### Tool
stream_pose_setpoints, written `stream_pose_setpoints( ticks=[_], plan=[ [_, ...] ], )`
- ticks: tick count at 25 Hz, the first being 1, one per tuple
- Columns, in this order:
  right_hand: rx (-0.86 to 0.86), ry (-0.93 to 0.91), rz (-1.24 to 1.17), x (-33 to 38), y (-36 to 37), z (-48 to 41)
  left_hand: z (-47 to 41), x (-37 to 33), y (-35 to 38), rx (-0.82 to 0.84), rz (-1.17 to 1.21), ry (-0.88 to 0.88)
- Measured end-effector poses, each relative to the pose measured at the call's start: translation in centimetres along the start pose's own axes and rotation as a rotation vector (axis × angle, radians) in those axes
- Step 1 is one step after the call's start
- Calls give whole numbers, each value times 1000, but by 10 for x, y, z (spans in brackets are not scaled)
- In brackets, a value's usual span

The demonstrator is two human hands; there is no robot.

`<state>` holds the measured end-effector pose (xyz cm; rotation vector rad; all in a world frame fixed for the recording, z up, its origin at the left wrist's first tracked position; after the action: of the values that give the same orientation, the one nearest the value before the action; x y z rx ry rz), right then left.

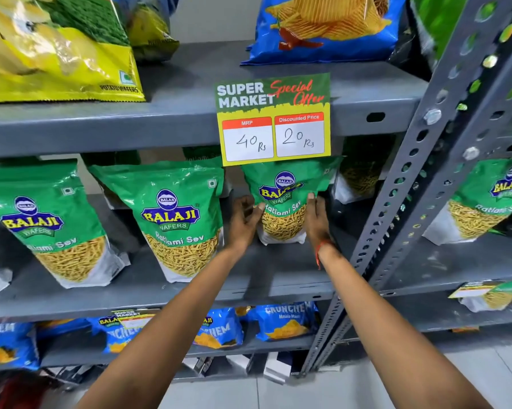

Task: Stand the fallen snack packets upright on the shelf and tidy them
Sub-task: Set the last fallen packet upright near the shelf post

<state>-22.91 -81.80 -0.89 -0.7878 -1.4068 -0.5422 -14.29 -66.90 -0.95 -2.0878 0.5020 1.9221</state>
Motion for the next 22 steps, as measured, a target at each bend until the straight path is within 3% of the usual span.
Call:
stream_pose_setpoints(
  ticks=[5,14,18,22],
  plan=[
    [149,153,134,-19,2,11,7,25,8,226,-22,-157],
    [-59,244,128,-26,0,41,49,16,8,150,-42,-194],
    [-44,262,115,-34,-11,56,69,7,12,168,-56,-135],
    [-103,249,110,-26,-20,60,72,15,7,125,41,-214]
  ],
)
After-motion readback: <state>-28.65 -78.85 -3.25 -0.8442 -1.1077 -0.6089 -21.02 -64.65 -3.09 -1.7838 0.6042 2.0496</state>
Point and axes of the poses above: each hand's wrist, its own z-axis away from the middle knuckle, its own y-axis out of the palm, x = y × z, the point moved 5 cm from there along -z, towards the middle knuckle, and after that the axes turned 7 degrees about z, right-handed, at the moved point
